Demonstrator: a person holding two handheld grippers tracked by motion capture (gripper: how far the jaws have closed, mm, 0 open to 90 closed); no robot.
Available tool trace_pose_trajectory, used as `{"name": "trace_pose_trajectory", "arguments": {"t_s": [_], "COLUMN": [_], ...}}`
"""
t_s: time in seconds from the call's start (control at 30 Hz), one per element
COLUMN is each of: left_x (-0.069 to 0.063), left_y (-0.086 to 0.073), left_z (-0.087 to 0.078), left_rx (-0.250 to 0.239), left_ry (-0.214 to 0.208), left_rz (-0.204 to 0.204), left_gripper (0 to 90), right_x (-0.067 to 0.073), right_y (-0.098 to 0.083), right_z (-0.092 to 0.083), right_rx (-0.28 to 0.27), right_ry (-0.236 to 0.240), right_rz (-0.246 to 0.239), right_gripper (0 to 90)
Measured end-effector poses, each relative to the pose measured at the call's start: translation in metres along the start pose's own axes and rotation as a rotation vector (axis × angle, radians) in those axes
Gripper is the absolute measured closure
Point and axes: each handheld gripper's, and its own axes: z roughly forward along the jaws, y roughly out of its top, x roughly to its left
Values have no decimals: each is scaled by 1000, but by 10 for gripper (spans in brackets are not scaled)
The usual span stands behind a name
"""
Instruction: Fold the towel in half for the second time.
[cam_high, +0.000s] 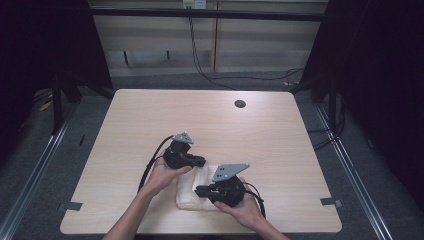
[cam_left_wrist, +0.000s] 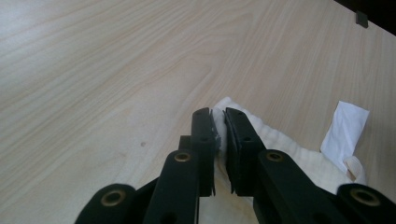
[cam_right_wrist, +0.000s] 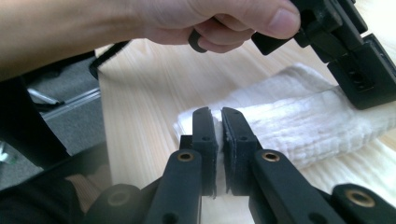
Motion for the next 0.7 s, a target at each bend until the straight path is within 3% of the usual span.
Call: {"name": "trace_pose_trajectory", "arguments": {"t_s": [0.43, 0.57, 0.7], "left_x": [-3, -4, -3], "left_y": [1, 4, 4], "left_z": [24, 28, 29], "left_rx": [32, 9, 4], "left_ry": [-2, -35, -37], "left_rz": [-5, -23, -24], "left_gripper": [815, 787, 768], "right_x": [-10, -12, -13], "right_y": [-21, -26, -31], "right_z": [-3, -4, -7], "right_rx": [69, 75, 72], "right_ry": [-24, -25, -23], "right_rz": [16, 25, 39], "right_gripper": [806, 759, 701]}}
